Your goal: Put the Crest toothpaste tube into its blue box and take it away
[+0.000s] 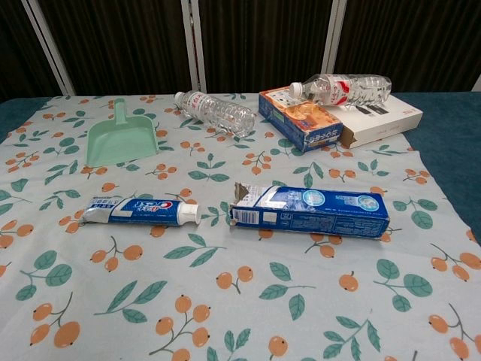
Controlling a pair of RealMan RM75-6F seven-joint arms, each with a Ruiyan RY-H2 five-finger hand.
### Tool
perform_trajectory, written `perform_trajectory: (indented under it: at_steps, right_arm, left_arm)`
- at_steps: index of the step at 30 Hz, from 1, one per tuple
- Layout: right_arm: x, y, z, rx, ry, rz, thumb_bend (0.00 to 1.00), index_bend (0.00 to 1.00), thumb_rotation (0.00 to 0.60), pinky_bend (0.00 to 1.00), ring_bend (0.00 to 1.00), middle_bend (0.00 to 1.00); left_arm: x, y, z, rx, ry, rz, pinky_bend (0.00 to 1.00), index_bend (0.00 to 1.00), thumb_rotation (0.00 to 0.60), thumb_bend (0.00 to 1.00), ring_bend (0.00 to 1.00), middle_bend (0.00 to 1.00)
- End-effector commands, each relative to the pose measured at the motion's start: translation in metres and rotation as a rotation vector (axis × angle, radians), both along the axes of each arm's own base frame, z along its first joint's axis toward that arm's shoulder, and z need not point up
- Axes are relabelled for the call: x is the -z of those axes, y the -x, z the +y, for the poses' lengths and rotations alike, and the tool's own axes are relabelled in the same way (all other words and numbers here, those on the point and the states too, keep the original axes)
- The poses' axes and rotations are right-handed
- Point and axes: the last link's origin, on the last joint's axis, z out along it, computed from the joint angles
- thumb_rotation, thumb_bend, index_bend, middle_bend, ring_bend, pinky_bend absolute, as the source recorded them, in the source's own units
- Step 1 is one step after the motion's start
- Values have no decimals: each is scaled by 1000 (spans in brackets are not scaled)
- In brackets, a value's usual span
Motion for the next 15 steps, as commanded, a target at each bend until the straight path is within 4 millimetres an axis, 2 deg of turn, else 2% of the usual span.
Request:
perform_trajectory:
  at_steps: [1,9,15]
  right_arm:
    - [0,0,0,0,1,0,420,0,600,0,0,0]
    - [0,-3,1,-4,-1,-25,420,0,600,0,0,0]
    - [9,-18,-8,-12,-45,-89,392,0,600,0,0,0]
  left_arm:
    - [0,0,0,1,-1,1,90,12,600,9,6,0]
    - [0,0,0,5,-2,3,90,10,600,9,6,0]
    - [1,0,0,1,2,1,90,10,600,9,6,0]
